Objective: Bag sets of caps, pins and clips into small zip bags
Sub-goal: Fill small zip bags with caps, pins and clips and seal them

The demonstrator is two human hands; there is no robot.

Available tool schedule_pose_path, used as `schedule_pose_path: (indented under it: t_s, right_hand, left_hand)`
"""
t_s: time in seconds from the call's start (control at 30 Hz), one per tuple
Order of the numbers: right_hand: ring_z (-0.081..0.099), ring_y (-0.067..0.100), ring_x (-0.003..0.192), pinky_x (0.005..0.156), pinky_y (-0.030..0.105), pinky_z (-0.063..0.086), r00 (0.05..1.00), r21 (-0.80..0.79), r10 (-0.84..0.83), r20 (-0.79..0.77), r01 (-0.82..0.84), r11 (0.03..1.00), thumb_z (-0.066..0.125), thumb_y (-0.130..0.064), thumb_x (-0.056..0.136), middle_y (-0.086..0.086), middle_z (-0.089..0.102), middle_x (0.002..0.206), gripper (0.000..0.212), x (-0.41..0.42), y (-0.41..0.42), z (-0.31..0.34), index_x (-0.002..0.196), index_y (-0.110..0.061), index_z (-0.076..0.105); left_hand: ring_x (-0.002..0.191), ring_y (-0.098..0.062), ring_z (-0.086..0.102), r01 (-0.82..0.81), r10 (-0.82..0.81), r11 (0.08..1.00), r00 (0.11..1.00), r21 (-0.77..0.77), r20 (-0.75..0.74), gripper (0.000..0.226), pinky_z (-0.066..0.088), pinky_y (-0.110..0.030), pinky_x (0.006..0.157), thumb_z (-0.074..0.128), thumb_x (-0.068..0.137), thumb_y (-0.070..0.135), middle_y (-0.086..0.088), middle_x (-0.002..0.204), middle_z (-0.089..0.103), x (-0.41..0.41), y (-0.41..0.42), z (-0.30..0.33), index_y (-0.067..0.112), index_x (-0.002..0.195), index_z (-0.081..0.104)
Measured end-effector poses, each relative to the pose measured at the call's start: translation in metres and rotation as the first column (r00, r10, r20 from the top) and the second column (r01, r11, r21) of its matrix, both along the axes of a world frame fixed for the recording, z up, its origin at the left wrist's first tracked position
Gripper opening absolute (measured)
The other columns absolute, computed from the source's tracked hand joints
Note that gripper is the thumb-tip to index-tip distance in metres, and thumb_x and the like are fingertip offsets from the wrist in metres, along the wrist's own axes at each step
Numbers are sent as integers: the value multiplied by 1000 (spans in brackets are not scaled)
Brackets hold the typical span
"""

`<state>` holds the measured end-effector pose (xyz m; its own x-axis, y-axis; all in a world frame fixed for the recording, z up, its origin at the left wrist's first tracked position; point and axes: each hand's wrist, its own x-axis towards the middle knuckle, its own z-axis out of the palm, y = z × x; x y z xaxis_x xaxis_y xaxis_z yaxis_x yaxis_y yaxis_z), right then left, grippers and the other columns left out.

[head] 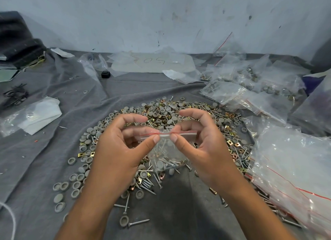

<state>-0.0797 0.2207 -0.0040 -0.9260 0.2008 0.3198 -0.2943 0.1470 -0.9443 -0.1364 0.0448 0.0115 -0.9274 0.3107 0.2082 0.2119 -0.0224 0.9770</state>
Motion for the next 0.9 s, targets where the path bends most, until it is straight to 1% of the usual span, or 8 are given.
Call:
schedule_pose_path:
  t_s: [0.2, 0.3, 0.37, 0.47, 0.57, 0.7, 0.77, 0.9]
  right_hand:
    - [68, 14, 90, 74, 28, 52, 1000, 47, -26, 2, 25, 999, 70, -31, 91, -7, 71, 103, 34, 0, 0, -2, 116, -46, 53]
    - [67, 9, 89, 72, 24, 52, 998, 17, -55, -5, 56, 998, 69, -29, 91, -9, 70, 102, 31, 0, 0, 0, 114, -42, 54]
    - [67, 11, 89, 73, 24, 52, 998, -12, -70, -5, 70, 998, 69, -28, 90, -7, 70, 101, 31, -1, 2, 1, 115, -38, 54]
    - [68, 15, 90, 75, 28, 53, 997, -23, -76, 2, 76, 997, 69, -28, 89, -6, 70, 100, 35, 0, 2, 2, 118, -36, 54]
    - [69, 13, 93, 74, 27, 55, 997, -33, -72, 2, 72, 997, 71, -26, 88, -6, 71, 103, 39, 1, 2, 3, 121, -36, 53]
    - [70, 14, 105, 77, 27, 58, 999, 2, -41, 12, 41, 999, 77, -28, 86, -7, 74, 107, 49, 3, 2, 6, 126, -33, 50]
    - [71, 14, 103, 76, 27, 58, 999, 6, -39, 10, 39, 999, 80, -30, 85, -5, 75, 104, 51, 3, 1, 6, 127, -33, 50]
    - [73, 17, 99, 75, 26, 59, 998, -13, -55, -5, 55, 998, 80, -31, 81, -1, 76, 101, 52, 3, 0, 6, 125, -35, 52]
  left_hand:
    - [89, -19, 73, -14, 15, 999, 1000, -49, 2, 44, 56, -40, 78, 83, 66, 35, -1, 93, 77, 0, -1, -2, 30, 104, 63]
    - [87, -16, 73, -19, 19, 998, 1000, -64, -3, 43, 56, -34, 75, 88, 69, 34, 0, 92, 77, -1, -4, 0, 30, 104, 64]
    - [86, -15, 73, -23, 23, 998, 1000, -60, -6, 41, 54, -32, 75, 86, 71, 33, 1, 92, 77, -1, -5, 0, 29, 105, 64]
    - [83, -15, 71, -28, 27, 998, 999, -50, -17, 40, 52, -35, 78, 80, 70, 29, -1, 90, 76, -1, -4, 1, 27, 106, 63]
    - [81, -14, 69, -25, 22, 998, 999, -58, -44, 41, 51, -36, 78, 86, 73, 24, -2, 87, 75, 0, -3, 1, 24, 105, 61]
    - [82, -17, 70, -22, 16, 997, 997, -73, -74, 39, 53, -37, 78, 86, 74, 24, -1, 88, 75, 0, -4, 1, 20, 100, 58]
    - [84, -18, 71, -24, 16, 996, 996, -85, -86, 36, 54, -38, 79, 81, 73, 25, -1, 90, 76, 0, -5, 1, 20, 100, 58]
    - [91, -16, 72, -7, -4, 995, 994, -102, -108, 44, 55, -45, 85, 87, 73, 24, 1, 95, 77, 1, -2, 2, 23, 105, 58]
